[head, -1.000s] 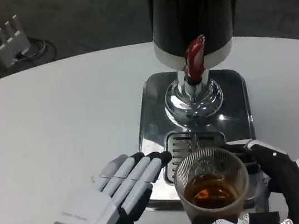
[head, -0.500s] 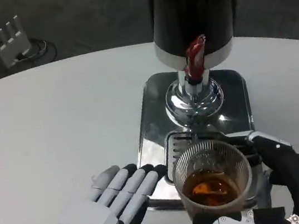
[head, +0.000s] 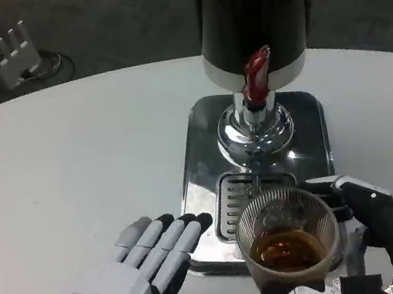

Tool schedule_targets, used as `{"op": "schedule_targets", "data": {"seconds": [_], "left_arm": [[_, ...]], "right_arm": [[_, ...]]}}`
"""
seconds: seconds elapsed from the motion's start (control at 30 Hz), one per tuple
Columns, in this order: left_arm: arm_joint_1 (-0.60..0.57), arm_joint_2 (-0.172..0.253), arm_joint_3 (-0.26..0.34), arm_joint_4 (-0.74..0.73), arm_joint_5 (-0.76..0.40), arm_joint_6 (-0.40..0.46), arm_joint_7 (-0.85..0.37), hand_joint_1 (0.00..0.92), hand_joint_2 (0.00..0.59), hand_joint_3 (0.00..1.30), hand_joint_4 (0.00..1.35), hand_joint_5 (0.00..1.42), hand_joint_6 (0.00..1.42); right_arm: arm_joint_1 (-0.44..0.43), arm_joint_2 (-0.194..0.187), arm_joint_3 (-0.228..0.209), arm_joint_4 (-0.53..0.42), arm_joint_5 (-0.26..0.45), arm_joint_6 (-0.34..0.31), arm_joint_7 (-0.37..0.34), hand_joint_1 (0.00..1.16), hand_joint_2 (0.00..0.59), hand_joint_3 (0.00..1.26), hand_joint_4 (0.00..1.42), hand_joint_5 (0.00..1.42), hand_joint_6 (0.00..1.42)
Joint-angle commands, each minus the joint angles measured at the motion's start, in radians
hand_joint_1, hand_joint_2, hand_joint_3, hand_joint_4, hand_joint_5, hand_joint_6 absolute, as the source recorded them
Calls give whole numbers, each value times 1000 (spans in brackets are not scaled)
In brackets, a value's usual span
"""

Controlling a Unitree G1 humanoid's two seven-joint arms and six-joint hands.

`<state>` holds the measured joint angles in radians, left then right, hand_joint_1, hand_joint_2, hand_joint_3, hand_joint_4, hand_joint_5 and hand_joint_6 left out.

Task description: Grasp the cup under the faucet to collect the drink, then remove the cup.

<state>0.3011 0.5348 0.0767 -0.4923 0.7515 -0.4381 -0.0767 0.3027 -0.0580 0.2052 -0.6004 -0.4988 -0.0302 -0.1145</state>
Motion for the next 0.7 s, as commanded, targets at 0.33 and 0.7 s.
{"op": "schedule_targets", "data": {"seconds": [0.33,0.7], "left_arm": [[1,-2,-6,-2,-18,5,-12,0,76,0,0,0,0],[9,-1,1,-3,-27,5,-10,0,71,0,0,0,0]], "right_arm": [[1,7,5,-29,11,-30,-2,974,94,726,824,1049,1254],[-3,12,15,-28,5,-26,-2,973,98,726,830,1049,1255]]}}
